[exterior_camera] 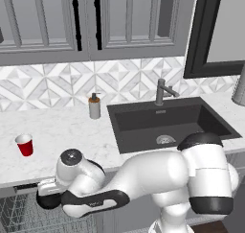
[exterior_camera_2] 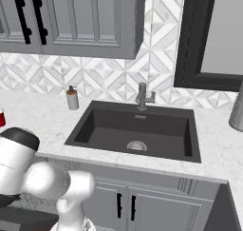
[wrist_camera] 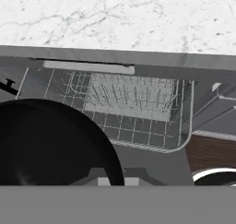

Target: Pick up the cup and bowl from the counter, place them in the dishwasher, and close the dishwasher door.

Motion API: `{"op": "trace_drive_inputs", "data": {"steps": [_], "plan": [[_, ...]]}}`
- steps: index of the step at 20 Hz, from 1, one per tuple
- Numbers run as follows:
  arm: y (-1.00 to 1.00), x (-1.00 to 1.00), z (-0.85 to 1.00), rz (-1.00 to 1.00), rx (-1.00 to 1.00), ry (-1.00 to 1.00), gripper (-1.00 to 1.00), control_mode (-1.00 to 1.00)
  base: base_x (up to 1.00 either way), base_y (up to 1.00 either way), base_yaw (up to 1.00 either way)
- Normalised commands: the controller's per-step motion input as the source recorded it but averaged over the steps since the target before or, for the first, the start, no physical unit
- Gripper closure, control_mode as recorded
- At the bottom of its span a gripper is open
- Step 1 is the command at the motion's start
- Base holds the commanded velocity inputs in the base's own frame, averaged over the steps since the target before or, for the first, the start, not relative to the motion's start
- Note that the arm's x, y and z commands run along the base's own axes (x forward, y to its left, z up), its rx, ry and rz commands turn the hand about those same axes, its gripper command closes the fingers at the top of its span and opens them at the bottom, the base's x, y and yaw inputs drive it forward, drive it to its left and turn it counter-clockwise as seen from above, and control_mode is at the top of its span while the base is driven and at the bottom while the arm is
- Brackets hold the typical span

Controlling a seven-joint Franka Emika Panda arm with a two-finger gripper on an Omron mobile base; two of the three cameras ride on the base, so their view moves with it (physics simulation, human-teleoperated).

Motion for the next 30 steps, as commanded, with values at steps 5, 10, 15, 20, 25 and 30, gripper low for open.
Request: {"op": "trace_drive_inputs", "data": {"steps": [5,10,15,20,25,30], "plan": [[0.61,-0.40,0.00,-0.32,-0.17,0.03,1.00,-1.00,0.00,0.00,0.00],[0.34,-0.09,0.00,-0.32,-0.05,0.00,1.00,-1.00,0.00,0.00,0.00],[0.00,0.00,-0.06,-0.06,0.00,0.00,1.00,-1.00,0.00,0.00,0.00],[0.00,0.00,-0.26,0.00,0.00,0.09,1.00,-1.00,0.00,0.00,0.00],[-0.07,0.00,-0.40,0.00,0.00,0.13,1.00,-1.00,0.00,0.00,0.00],[-0.17,0.02,-0.34,0.00,0.00,0.17,1.00,-1.00,0.00,0.00,0.00]]}}
